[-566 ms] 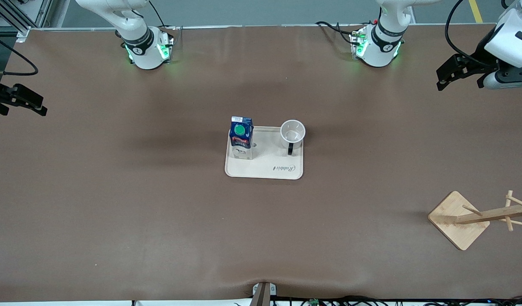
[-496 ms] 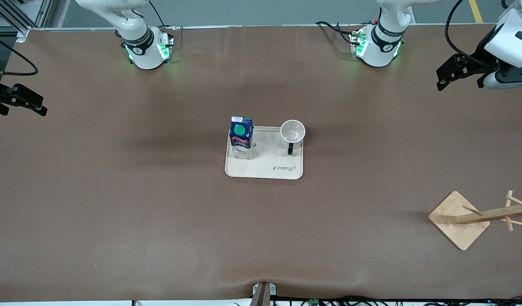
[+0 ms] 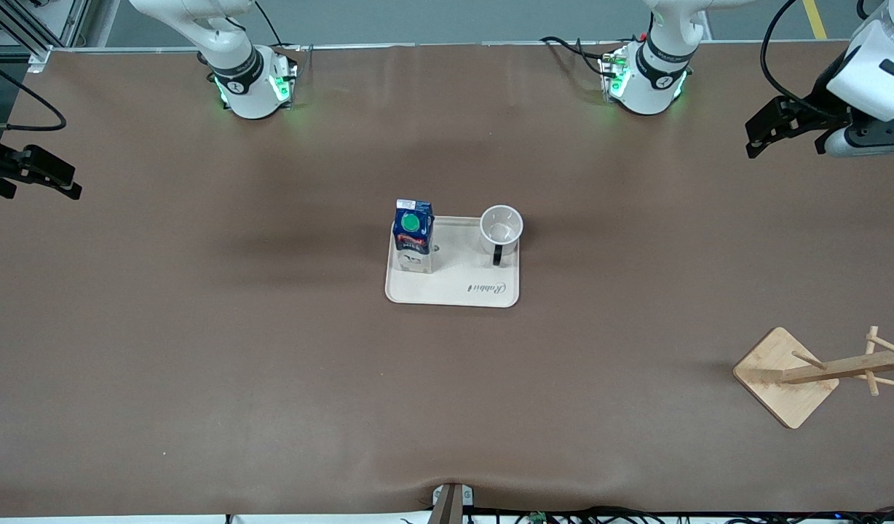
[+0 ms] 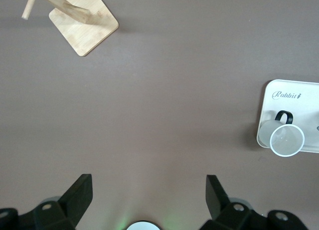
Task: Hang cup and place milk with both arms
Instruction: 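Reach the left gripper toward the white mug on the tray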
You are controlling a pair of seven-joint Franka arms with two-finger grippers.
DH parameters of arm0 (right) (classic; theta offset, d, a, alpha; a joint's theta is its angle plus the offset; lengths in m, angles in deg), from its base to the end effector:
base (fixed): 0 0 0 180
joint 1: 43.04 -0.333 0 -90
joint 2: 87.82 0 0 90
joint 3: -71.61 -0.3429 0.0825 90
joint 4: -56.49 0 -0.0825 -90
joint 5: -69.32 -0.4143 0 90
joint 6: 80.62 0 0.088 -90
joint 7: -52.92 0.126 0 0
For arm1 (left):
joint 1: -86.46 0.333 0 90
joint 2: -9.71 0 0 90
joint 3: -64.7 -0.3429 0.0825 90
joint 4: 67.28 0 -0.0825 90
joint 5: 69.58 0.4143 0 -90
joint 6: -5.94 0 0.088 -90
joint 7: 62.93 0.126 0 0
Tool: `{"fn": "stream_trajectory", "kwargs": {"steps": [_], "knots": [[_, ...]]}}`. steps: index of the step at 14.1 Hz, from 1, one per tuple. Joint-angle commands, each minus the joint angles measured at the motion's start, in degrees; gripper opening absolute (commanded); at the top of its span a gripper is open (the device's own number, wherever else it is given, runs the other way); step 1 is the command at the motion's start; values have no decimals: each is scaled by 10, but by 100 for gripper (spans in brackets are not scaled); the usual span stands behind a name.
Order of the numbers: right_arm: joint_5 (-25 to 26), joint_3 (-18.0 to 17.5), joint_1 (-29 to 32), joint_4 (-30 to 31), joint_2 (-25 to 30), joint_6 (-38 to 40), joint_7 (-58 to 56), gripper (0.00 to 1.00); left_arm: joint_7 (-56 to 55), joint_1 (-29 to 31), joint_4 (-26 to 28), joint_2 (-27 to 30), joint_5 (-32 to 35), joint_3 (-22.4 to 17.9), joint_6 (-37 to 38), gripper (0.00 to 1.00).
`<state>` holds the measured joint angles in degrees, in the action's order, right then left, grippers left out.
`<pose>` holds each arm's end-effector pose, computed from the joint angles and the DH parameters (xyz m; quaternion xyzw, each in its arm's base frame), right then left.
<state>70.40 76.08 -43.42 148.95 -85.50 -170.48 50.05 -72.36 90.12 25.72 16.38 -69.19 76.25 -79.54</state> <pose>0.5688 -0.0440 0.6340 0.9999 -0.0106 -0.0030 0.0077 0.5313 -0.0798 0.6634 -0.9997 -0.0144 0.0062 0.0161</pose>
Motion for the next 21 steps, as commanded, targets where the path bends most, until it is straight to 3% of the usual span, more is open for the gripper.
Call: {"fn": "stream_trajectory", "kwargs": {"steps": [1,5,7,14,17,21], "knots": [[5,-5,11,-11,-7,2,-7,100,-14,-4,-20,-18,1,14,11,100],[5,-5,12,-11,-8,2,-6,100,-36,-9,-12,-55,0,36,8,100],[5,-5,12,-12,-11,1,-7,100,-105,-11,-7,-84,0,63,-10,100],[3,-4,20,-12,-15,2,-6,100,-319,-11,146,-92,0,172,-217,100],[-9,-4,24,-12,-15,2,-7,100,-311,-19,185,-113,4,202,-277,100],[-9,-4,24,-12,-15,3,-7,100,-311,-73,184,-184,84,204,-304,100]]}}
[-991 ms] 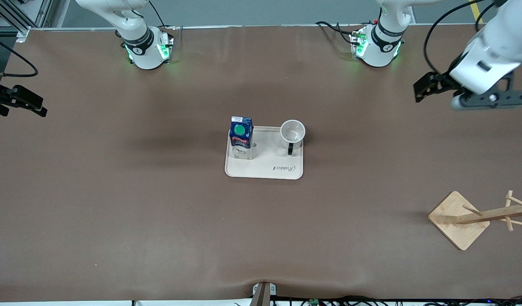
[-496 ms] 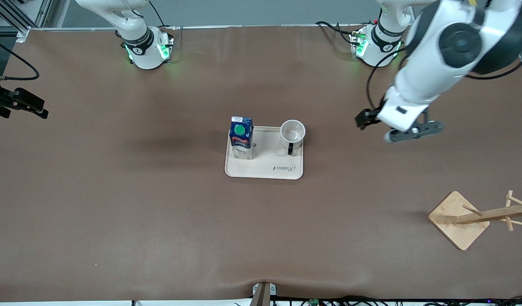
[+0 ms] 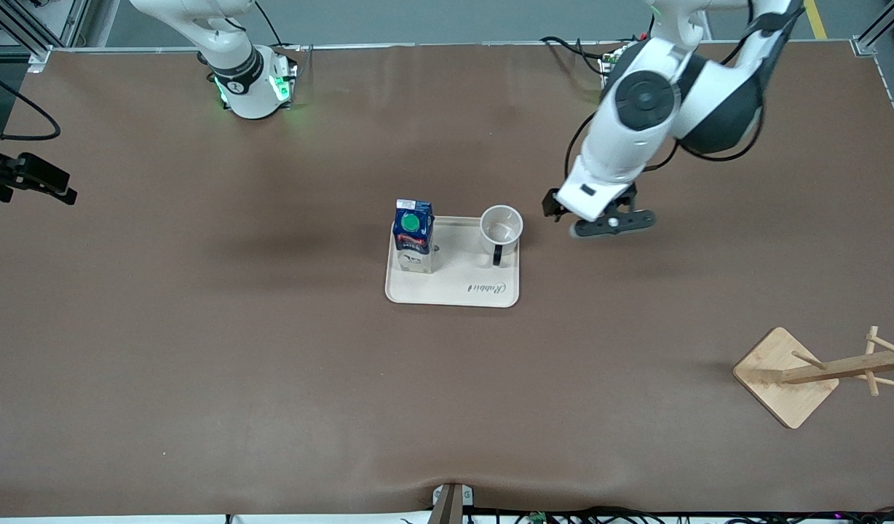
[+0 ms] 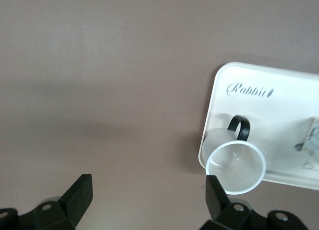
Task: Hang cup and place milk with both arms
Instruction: 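Reach the left gripper toward the white mug on the tray, then grasp the white mug rim with the left gripper on the tray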
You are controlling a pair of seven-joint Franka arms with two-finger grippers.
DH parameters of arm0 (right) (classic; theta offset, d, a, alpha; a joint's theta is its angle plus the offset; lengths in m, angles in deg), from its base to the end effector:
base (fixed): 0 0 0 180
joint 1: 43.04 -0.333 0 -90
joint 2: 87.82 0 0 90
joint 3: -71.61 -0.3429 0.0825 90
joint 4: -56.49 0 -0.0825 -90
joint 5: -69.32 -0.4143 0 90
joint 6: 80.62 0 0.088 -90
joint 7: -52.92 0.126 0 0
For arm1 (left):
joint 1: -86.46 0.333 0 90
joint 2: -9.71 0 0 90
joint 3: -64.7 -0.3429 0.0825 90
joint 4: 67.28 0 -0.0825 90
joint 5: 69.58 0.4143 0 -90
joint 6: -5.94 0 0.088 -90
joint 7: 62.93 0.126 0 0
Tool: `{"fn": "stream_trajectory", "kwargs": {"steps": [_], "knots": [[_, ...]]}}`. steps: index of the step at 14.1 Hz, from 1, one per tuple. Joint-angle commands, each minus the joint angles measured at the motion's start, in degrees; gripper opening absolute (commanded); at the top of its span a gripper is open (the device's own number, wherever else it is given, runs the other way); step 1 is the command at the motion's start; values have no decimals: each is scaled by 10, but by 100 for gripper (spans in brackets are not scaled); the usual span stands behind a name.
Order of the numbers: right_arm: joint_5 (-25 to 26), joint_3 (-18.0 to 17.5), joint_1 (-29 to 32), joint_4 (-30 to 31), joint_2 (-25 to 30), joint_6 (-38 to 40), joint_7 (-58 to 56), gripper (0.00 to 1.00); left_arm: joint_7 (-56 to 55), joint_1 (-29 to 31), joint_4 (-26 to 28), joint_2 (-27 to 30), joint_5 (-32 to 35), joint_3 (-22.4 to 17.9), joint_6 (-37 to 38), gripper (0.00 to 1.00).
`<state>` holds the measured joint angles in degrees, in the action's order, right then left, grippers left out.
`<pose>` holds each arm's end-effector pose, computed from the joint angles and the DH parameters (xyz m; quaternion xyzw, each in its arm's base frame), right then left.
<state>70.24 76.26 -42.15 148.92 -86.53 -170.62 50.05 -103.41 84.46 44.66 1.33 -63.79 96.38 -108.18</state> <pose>0.5732 -0.0581 0.6242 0.9997 -0.0232 -0.0105 0.0064 0.5111 -0.3214 0.4001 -0.9984 -0.0374 0.0297 0.0310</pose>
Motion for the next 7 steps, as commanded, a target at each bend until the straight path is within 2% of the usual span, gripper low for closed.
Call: {"fn": "stream_trajectory", "kwargs": {"steps": [1,3,4,6,7], "knots": [[-8,-6,11,-12,-5,5,-7,100,0,-22,-4,-48,32,2,-26,100],[-9,-6,11,-12,-5,4,-7,100,0,-28,-3,-71,45,2,-42,97],[-9,-6,11,-12,-5,5,-7,100,5,-35,-3,-82,57,3,-45,86],[-9,-6,11,-12,-5,5,-7,100,13,-40,-4,-107,72,2,-58,76],[-9,-6,11,-12,-5,4,-7,100,12,-42,-4,-119,72,3,-70,75]]}}
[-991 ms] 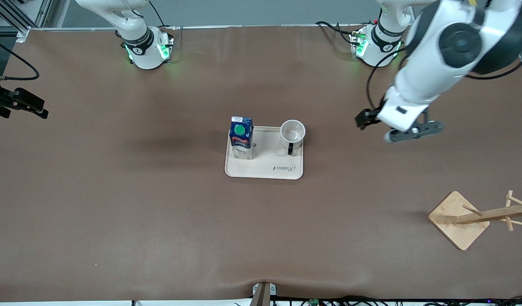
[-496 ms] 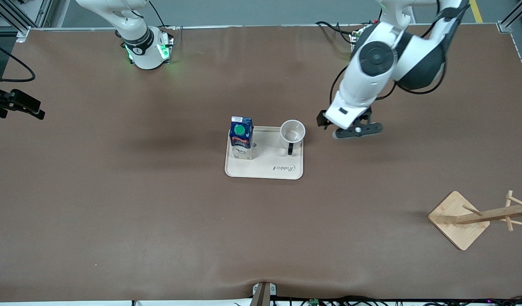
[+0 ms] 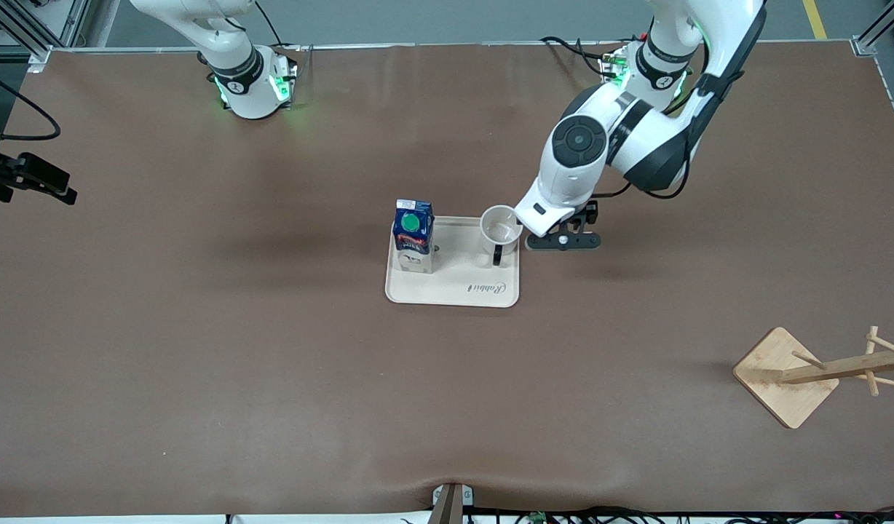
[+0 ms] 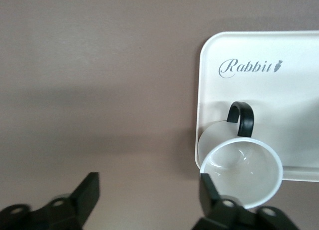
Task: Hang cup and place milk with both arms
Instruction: 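Grasp the white mug rim with the left gripper on the tray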
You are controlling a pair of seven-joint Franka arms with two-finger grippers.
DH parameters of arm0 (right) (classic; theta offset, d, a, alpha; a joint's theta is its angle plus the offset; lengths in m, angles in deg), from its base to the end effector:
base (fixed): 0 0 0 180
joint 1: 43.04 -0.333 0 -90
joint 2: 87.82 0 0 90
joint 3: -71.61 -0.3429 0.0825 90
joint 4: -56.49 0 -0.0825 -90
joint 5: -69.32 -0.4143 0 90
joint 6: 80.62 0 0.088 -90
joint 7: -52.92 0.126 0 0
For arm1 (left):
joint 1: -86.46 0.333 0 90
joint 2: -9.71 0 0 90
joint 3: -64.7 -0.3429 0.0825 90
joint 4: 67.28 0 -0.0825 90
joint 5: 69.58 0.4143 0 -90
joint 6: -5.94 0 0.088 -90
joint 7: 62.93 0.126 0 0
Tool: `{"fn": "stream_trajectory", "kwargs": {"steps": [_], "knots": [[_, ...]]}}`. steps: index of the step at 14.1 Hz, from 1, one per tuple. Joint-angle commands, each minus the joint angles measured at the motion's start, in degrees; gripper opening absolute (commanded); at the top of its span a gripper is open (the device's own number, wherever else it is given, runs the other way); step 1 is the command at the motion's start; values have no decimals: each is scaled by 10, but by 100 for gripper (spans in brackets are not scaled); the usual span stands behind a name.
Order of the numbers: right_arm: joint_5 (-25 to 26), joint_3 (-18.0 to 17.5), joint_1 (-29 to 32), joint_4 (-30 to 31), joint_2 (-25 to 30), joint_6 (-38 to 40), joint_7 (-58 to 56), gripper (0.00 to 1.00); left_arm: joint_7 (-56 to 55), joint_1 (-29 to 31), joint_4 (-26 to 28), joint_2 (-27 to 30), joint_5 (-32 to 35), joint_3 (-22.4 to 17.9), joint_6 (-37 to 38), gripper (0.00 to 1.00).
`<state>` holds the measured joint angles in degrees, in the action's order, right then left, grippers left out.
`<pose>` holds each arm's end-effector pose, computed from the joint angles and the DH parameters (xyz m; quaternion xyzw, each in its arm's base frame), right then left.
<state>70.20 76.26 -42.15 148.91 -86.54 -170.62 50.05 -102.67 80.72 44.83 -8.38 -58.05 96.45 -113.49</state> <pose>0.5732 -0.0581 0.6241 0.9997 -0.0232 -0.0105 0.0060 0.5063 -0.3575 0.3155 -0.9973 0.0304 0.0510 0.0425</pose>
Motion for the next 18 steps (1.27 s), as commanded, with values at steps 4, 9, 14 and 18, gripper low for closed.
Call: {"fn": "stream_trajectory", "kwargs": {"steps": [4,9,14,18], "knots": [[-9,-6,10,-12,-5,4,-7,100,5,-15,-3,-57,15,2,-51,72],[-9,-6,10,-12,-5,4,-7,100,5,-28,13,-68,15,6,-79,68],[-9,-6,11,-12,-6,4,-7,100,5,-31,33,-84,18,5,-122,65],[-9,-6,11,-12,-6,4,-7,100,5,-32,33,-96,22,5,-134,47]]}}
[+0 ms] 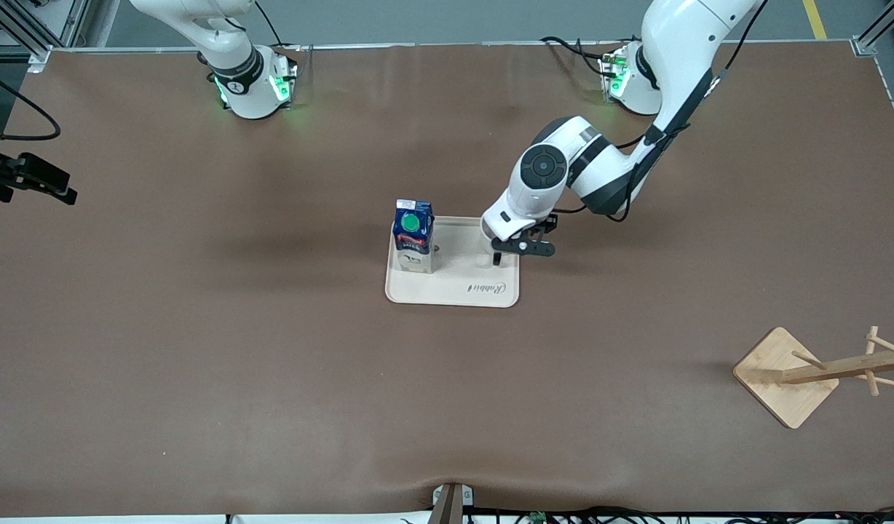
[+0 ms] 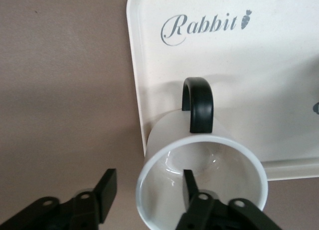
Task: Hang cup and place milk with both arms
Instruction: 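Grasp the white mug rim with the left gripper on the tray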
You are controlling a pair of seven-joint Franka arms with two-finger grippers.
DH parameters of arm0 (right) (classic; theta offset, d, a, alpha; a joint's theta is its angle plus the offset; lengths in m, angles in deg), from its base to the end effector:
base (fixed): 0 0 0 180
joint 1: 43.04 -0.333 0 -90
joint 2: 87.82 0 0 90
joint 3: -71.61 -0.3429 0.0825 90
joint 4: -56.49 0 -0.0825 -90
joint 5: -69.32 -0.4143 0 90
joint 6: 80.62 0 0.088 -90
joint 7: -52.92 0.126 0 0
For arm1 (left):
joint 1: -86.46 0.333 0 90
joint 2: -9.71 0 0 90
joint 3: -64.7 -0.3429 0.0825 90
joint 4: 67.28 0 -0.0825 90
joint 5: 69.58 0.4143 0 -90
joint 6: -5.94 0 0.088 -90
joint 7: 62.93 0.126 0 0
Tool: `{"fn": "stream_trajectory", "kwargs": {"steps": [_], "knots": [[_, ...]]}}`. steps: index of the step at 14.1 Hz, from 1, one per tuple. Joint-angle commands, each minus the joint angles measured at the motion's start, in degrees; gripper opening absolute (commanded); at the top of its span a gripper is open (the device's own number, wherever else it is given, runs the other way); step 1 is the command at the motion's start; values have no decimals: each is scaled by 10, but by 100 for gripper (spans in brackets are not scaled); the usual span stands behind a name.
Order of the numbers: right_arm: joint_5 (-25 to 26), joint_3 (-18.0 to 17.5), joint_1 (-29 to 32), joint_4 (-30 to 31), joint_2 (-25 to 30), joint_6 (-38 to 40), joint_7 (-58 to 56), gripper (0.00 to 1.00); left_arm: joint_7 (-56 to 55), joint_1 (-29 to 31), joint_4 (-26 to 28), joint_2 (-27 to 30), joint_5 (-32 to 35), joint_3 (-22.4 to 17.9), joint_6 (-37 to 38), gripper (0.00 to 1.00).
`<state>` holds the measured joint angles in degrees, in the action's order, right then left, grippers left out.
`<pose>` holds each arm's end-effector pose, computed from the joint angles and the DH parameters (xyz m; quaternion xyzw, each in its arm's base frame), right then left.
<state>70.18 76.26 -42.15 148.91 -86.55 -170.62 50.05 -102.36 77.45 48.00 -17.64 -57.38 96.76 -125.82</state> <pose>0.5733 -0.0580 0.6240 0.9997 -0.0232 -0.0105 0.0058 0.4751 -0.3983 0.2217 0.9949 -0.0711 -0.0710 0.0044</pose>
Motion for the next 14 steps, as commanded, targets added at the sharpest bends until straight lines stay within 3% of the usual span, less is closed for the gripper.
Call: {"fn": "stream_trajectory", "kwargs": {"steps": [1,3,4,10,14], "knots": [[-9,-6,11,-12,-6,4,-7,100,1,0,1,-3,16,2,-10,41],[-9,-6,11,-12,-12,6,-7,100,1,0,0,-4,16,2,-10,28],[-9,-6,11,-12,-14,4,-7,100,1,0,0,-4,16,2,-10,12],[-9,-6,10,-12,-14,4,-7,100,2,-5,-8,-3,17,2,-10,0],[-17,-9,3,-16,-14,2,-13,100,-11,2,-15,20,15,3,-3,0]]}}
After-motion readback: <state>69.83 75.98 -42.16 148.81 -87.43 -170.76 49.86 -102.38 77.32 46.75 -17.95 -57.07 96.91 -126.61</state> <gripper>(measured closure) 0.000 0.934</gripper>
